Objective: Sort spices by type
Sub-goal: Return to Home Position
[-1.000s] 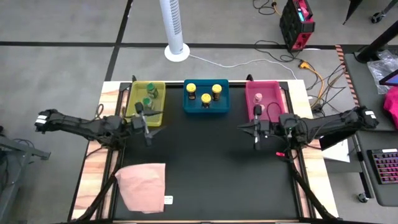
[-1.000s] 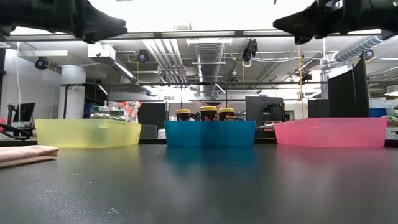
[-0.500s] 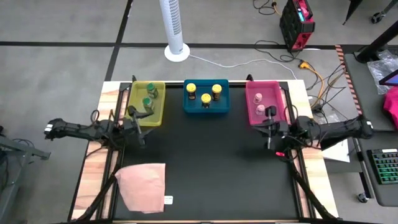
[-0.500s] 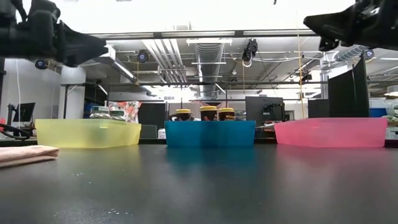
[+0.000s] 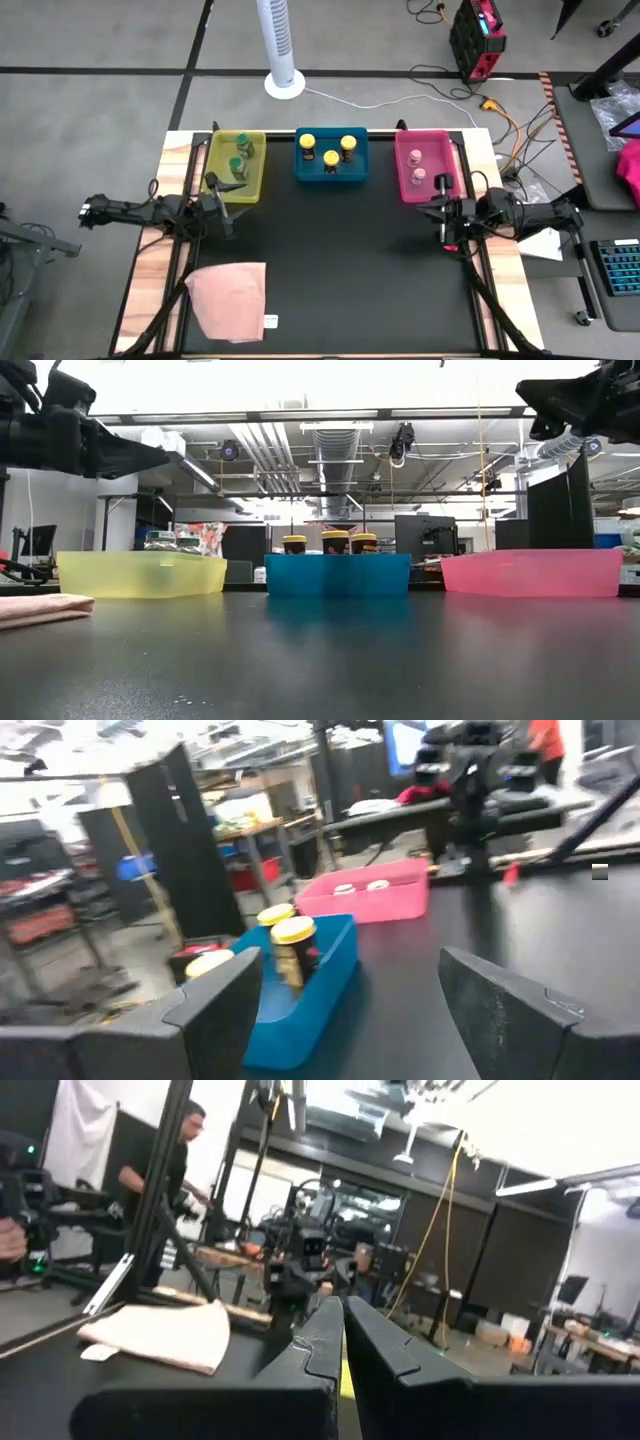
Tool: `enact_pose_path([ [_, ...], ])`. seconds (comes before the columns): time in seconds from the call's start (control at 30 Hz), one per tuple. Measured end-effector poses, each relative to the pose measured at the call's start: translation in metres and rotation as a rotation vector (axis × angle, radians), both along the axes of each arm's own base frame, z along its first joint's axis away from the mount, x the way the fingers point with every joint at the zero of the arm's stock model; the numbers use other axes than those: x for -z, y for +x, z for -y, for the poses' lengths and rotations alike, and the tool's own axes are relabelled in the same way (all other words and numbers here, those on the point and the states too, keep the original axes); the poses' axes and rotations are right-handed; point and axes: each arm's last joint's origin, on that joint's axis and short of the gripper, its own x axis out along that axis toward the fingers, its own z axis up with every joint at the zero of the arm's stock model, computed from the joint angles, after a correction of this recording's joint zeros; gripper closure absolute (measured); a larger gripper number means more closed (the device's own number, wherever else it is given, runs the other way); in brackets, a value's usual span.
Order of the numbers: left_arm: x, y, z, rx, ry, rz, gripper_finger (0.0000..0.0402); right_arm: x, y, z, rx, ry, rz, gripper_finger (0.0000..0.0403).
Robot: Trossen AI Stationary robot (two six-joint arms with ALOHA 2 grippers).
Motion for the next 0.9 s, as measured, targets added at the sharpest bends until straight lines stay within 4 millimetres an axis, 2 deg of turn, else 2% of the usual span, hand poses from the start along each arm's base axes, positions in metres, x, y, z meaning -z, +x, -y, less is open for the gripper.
enact_pose_path([
  [0.23, 0.0, 0.0, -0.001, -0.046, -0.017, 0.001, 0.0116, 0.005, 0.002, 0.0, 0.001, 0.03, -0.052, 0.0394],
  [0.5, 0.0, 0.0, -0.001, -0.046, -0.018, 0.0, 0.0116, 0.026, 0.004, 0.0, -0.046, 0.376, -0.295, 0.0394],
  [0.63, 0.0, 0.0, -0.001, -0.046, -0.018, -0.002, 0.0116, 0.028, 0.005, 0.0, -0.059, 0.501, -0.313, 0.0393],
  [0.9, 0.001, 0.0, -0.001, -0.046, -0.017, -0.005, 0.0116, 0.028, 0.005, 0.0, -0.061, 0.515, -0.317, 0.039],
])
